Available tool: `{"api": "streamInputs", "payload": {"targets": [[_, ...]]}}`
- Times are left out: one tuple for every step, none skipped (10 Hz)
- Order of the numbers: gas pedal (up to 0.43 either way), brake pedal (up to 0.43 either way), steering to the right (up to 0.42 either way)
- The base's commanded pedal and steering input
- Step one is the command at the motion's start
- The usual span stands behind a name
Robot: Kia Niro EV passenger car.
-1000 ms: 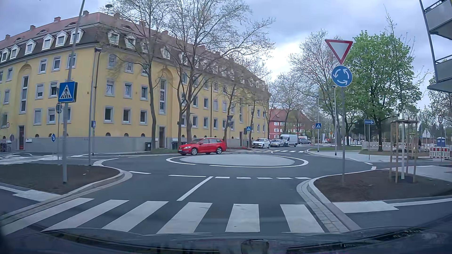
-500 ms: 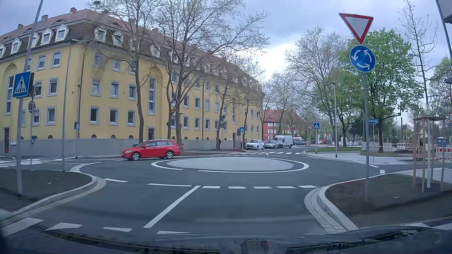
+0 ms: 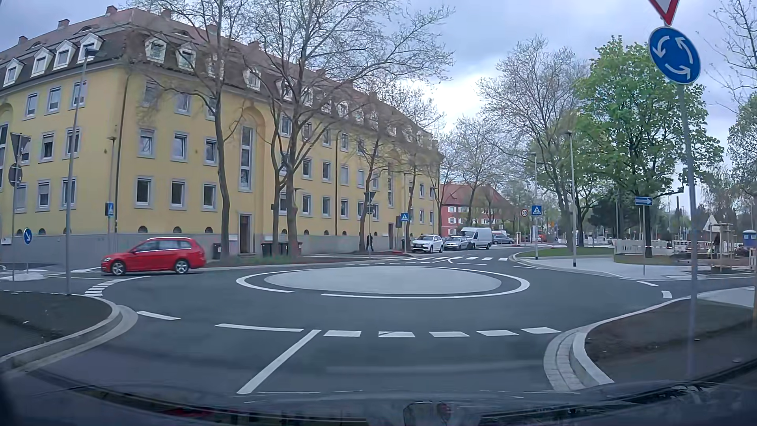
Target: Follow the waypoints while adhering to traffic rules and regulations
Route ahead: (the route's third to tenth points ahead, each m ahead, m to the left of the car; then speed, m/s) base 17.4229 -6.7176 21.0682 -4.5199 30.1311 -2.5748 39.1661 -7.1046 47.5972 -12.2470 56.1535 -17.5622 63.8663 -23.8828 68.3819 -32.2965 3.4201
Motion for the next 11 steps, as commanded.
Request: {"api": "streamInputs", "payload": {"targets": [[0.079,0.0,0.007],[0.098,0.0,0.007],[0.11,0.0,0.01],[0.11,0.0,0.013],[0.11,0.0,0.018],[0.11,0.0,0.029],[0.11,0.0,0.047],[0.11,0.0,0.065],[0.11,0.0,0.09],[0.11,0.0,0.119],[0.079,0.0,0.151]]}}
